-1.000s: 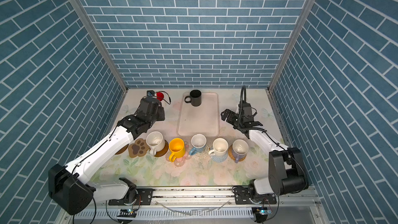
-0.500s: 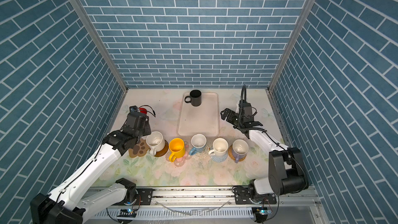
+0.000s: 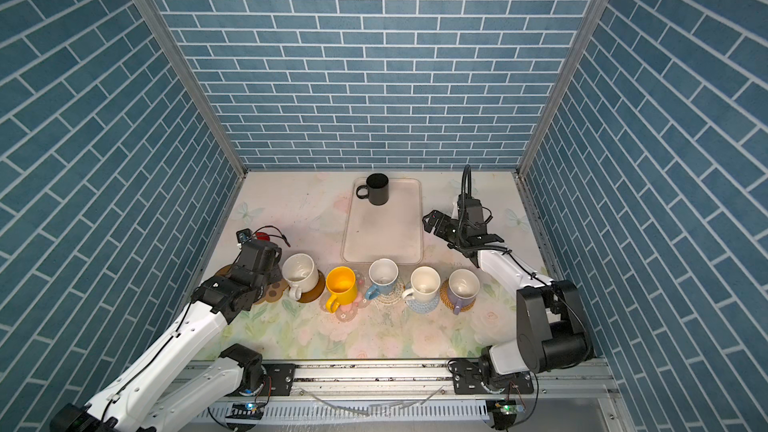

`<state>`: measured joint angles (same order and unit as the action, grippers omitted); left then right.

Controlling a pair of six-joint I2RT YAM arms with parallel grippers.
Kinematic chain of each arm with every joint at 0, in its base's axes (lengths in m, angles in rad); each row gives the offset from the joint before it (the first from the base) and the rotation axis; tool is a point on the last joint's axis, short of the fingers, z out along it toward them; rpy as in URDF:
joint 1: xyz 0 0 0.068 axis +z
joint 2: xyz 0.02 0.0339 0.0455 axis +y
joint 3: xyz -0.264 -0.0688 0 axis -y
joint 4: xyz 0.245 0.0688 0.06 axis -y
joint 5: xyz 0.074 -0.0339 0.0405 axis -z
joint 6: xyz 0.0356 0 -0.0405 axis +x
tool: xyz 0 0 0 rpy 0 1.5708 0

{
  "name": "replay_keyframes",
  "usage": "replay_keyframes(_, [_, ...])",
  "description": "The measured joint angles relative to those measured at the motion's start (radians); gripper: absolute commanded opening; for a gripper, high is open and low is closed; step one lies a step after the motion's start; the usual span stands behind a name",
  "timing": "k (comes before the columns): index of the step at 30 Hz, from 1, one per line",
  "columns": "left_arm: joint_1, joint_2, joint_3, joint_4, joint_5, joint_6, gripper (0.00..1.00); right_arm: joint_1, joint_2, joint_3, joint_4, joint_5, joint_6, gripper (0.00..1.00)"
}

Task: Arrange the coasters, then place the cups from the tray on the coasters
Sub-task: 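Lift the red-lined white mug with left gripper and carry it toward the round brown coaster, then lower the red-lined mug onto the cork coaster and open left gripper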

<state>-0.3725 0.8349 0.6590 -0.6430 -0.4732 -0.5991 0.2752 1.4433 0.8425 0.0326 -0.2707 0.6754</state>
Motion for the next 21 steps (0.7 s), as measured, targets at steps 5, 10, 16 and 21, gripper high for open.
replay_keyframes(5, [0.001,-0.027,-0.042,-0.002,-0.004,-0.023,0.00,0.002,0.016,0.000,0.006,-0.003,0.000,0.99])
replay_keyframes(10, [0.001,-0.050,-0.114,-0.003,0.001,-0.050,0.00,0.005,0.019,0.000,0.013,-0.004,0.000,0.99])
replay_keyframes(16, [0.001,-0.064,-0.166,0.015,0.015,-0.071,0.00,0.008,0.035,0.000,0.034,-0.007,0.000,0.99])
replay_keyframes(21, [0.001,-0.074,-0.212,0.058,0.028,-0.075,0.00,0.013,0.045,0.000,0.041,-0.007,0.000,0.99])
